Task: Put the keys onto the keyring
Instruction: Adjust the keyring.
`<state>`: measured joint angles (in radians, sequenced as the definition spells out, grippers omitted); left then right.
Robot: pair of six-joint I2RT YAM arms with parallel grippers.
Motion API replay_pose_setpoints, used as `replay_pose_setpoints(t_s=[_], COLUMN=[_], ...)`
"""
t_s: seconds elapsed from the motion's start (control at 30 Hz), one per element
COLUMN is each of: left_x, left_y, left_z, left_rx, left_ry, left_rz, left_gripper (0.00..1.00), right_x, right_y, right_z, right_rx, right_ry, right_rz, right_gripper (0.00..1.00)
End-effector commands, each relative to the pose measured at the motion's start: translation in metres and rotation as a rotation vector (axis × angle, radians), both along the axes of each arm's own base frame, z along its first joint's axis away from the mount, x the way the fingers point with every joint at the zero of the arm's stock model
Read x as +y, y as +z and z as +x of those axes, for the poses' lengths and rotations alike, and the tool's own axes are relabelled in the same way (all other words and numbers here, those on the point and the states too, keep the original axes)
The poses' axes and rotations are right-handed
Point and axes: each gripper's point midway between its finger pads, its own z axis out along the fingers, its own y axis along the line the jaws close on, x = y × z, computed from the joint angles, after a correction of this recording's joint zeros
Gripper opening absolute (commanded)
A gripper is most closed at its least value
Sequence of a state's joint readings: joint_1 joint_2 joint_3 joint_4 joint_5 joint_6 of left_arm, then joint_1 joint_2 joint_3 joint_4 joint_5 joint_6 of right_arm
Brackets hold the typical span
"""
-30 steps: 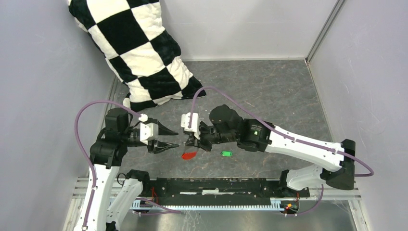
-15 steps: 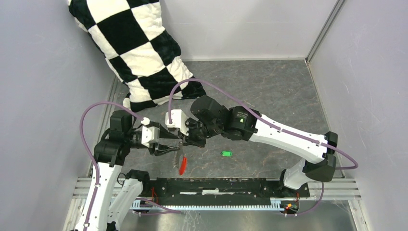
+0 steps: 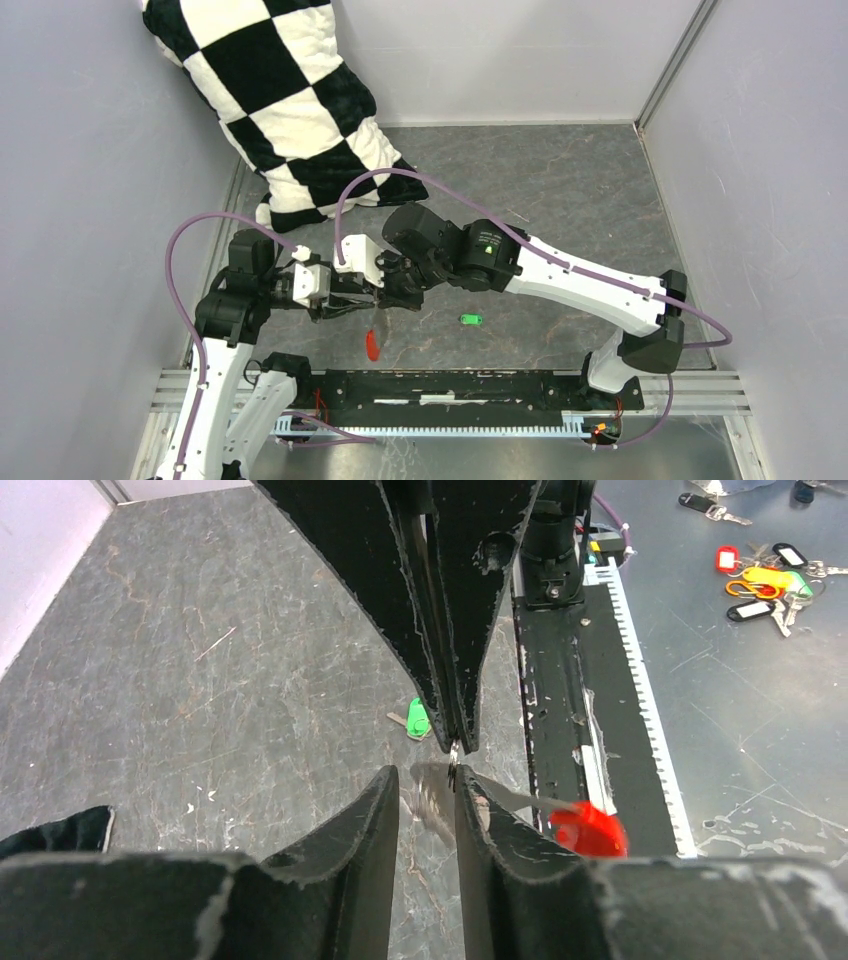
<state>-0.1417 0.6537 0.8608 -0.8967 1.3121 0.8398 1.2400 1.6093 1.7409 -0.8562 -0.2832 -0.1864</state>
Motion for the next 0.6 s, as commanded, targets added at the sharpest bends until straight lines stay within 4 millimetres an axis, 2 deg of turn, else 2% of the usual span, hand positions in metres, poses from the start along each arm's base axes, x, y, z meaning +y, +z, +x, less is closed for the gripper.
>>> replay_pose_setpoints(t_s=[0.0,0.1,0.27,0.33,0.43,0.5,0.57], left_x=[-0.003,-0.004,-0.003,-0.003,-0.004,-0.004,-0.006], left_y=[0.005,0.007,0.008,0.009,0.009,0.011,0.015], left_z=[-0.007,-0.01,-0.008,-0.008,-0.009,-0.009,-0.01], left_rx=[-0.017,-0.011,-0.022,-0.027,-0.034,-0.038,-0.018], left_ry=[-0.048,-0.064,-0.052,-0.049,-0.056,-0.067,-0.079], left_rz=[-0.031,-0.045,-0.035,-0.033,-0.036,-0.047,-0.067], left_gripper=[0.32,0.26,0.03,0.02,0.02,0.02,0.02], right_x=[0.013,0.017,0.02,0.019,0.015,0.01,0.001], right_y=[0.026,0.027,0.029,0.029,0.034,0.039,0.046], right_z=[-0.002,-0.001,0.0,0.0,0.005,0.008,0.009], right_rx=[-0.036,-0.037,-0.039,-0.038,-0.052,-0.067,-0.069], right_ry=[0.021,0.021,0.018,0.014,-0.033,-0.069,-0.106], right_rz=[0.066,0.071,0.081,0.081,0.112,0.164,0.254], right_gripper=[0.01,0.01,0.01,0.02,0.19,0.42,0.48])
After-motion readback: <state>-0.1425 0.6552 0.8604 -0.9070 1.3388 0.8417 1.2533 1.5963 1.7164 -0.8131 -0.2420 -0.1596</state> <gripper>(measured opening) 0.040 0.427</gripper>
